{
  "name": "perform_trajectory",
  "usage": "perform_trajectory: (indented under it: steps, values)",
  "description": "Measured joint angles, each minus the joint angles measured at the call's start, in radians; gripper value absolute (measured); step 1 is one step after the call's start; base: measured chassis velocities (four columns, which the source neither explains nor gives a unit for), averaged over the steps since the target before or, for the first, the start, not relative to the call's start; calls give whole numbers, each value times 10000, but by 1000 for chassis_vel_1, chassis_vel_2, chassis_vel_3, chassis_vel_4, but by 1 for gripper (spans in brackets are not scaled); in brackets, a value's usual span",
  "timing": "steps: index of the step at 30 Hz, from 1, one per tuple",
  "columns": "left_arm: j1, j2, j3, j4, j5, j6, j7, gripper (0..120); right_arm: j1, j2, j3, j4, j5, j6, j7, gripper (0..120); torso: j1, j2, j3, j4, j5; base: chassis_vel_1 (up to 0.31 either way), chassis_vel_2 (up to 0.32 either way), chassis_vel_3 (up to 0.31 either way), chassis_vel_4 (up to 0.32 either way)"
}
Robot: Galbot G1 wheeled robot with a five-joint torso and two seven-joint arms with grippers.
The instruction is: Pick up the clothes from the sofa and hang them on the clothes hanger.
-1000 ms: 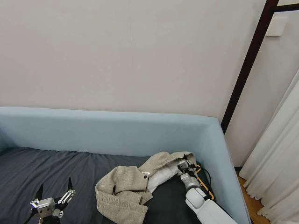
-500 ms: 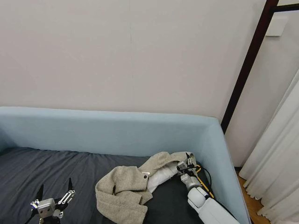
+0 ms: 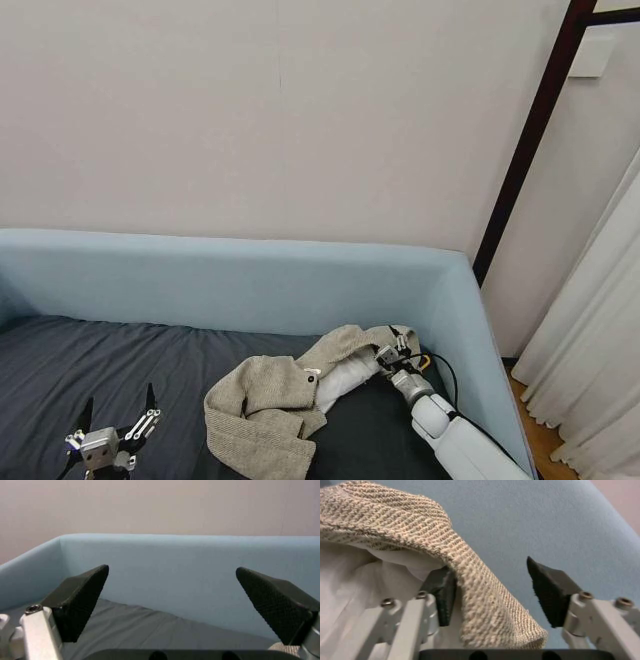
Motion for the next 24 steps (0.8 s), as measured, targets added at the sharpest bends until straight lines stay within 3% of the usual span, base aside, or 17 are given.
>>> perform_trajectory:
  steps: [12, 20, 24]
  values:
    - [10, -83, 64, -58, 81, -2, -15, 100, 53, -425, 334, 152, -744, 384, -186, 4, 0, 0, 0, -1, 0, 0, 0, 0, 0]
    - [-32, -121, 133, -35, 133, 3, -16, 100, 34, -547, 136, 719, 994, 578, -749, 0, -1, 0, 0, 1, 1, 0, 0, 0, 0]
    - [-67, -48, 144, 43, 11, -89, -23, 100, 8, -791, 77, 1487, 2060, 1188, -1407, 0, -1, -1, 1, -1, 0, 0, 0, 0, 0]
